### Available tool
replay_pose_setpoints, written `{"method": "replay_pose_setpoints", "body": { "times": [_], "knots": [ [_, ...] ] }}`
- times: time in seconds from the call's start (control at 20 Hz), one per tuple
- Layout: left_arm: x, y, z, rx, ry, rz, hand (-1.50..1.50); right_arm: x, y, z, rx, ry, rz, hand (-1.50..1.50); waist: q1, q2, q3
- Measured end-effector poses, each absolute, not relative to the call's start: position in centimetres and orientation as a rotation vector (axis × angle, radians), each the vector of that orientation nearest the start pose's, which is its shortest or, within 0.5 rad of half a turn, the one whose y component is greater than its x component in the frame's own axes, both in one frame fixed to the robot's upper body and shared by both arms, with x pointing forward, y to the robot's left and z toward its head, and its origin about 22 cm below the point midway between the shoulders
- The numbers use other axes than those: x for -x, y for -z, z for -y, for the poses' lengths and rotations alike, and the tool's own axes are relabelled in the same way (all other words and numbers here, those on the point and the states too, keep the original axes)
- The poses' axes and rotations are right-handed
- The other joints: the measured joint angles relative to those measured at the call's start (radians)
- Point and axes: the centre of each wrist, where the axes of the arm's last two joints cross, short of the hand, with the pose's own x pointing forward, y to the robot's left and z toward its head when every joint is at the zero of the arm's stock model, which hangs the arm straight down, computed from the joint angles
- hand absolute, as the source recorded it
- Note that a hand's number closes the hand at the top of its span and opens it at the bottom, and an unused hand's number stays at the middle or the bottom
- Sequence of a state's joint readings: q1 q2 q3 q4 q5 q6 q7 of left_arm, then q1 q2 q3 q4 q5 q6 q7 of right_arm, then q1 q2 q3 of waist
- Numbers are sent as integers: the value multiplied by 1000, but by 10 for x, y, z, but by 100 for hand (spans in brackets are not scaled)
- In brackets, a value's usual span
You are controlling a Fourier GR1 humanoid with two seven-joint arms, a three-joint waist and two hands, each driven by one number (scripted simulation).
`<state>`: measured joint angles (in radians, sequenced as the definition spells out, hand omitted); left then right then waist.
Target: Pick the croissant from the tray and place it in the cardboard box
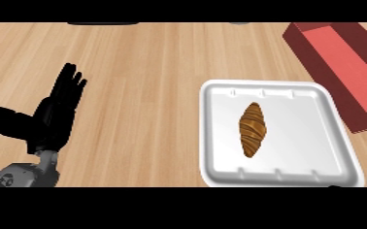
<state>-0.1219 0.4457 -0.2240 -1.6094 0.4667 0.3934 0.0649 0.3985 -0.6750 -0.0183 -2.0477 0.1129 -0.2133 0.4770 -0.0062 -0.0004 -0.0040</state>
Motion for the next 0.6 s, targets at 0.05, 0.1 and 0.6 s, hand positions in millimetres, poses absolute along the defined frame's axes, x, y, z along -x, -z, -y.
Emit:
{"method": "replay_pose_setpoints", "body": {
  "times": [0.05, 0.1, 0.6],
  "knots": [
    [-261, -54, -262, -72, -110, 1549, 0, -152, -110, 332, 730, -338, 1164, -150, 2, 0, 0],
    [-261, -57, -261, -70, -106, 1551, 0, -155, -117, 326, 713, -345, 1151, -150, 5, 0, 1],
    [-264, -59, -262, -70, -103, 1549, 0, -187, -158, 274, 603, -350, 1149, -150, 13, 1, 3]
  ]
}}
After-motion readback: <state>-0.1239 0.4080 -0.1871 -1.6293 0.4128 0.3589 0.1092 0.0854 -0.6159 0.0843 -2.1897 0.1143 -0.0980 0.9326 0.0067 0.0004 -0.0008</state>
